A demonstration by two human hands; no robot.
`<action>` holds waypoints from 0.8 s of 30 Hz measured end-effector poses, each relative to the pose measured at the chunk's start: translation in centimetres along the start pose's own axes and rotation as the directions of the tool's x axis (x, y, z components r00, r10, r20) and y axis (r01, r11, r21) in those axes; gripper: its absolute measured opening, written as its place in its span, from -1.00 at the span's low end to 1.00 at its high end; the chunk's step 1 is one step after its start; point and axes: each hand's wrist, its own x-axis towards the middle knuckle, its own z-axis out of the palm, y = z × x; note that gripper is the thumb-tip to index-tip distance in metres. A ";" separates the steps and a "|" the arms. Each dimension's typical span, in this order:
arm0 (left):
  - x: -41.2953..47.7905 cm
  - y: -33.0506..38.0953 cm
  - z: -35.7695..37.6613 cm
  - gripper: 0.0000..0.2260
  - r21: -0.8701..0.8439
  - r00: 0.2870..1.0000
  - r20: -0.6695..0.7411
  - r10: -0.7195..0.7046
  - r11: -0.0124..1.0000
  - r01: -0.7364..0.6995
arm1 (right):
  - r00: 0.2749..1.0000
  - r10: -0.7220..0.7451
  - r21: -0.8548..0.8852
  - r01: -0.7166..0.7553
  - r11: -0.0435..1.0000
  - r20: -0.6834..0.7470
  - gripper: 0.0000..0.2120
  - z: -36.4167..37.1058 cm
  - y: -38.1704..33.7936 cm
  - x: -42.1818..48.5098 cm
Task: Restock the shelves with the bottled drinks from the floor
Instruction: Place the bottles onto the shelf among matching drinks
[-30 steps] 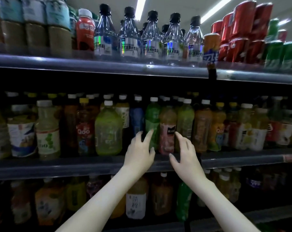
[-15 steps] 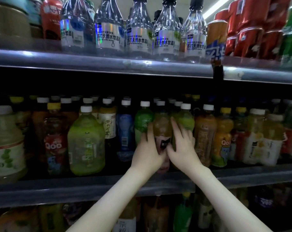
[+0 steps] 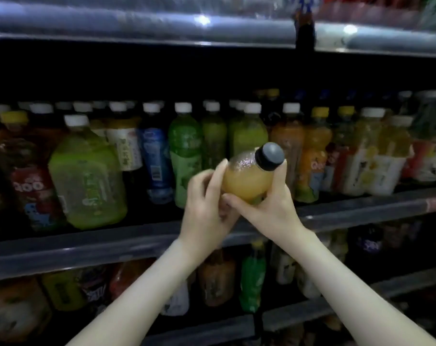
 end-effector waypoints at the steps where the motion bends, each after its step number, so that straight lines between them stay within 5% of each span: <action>1: 0.0 0.5 0.1 -0.37 -0.014 0.999 -0.016 0.050 0.999 -0.050 | 0.998 -0.032 0.000 0.032 0.999 -0.053 -0.24 -0.4 -0.2 -0.8; 6: 0.5 4.3 0.8 -0.42 -0.197 0.984 -0.003 0.179 0.964 -0.176 | 0.951 -0.133 -0.022 0.132 0.991 -0.278 -0.28 -3.9 -1.7 -2.9; 10: -0.8 6.0 3.0 -0.46 -0.426 0.964 0.223 0.146 0.904 -0.039 | 0.962 0.016 -0.063 -0.035 0.997 -0.272 -0.28 -9.0 -1.4 -4.5; 13: -2.3 6.5 5.3 -0.53 -0.475 0.862 0.469 0.193 0.878 0.062 | 0.955 0.158 -0.143 -0.198 0.970 -0.250 -0.28 -12.9 -0.3 -6.2; 19: -6.1 10.0 11.3 -0.56 -0.374 0.649 0.744 0.159 0.904 0.206 | 0.890 0.351 -0.149 -0.404 0.903 -0.290 -0.26 -21.1 2.1 -8.9; 24: -6.2 16.1 17.1 -0.54 -0.287 0.662 0.748 0.045 0.921 0.262 | 0.869 0.407 -0.129 -0.455 0.881 -0.281 -0.26 -28.3 5.8 -11.2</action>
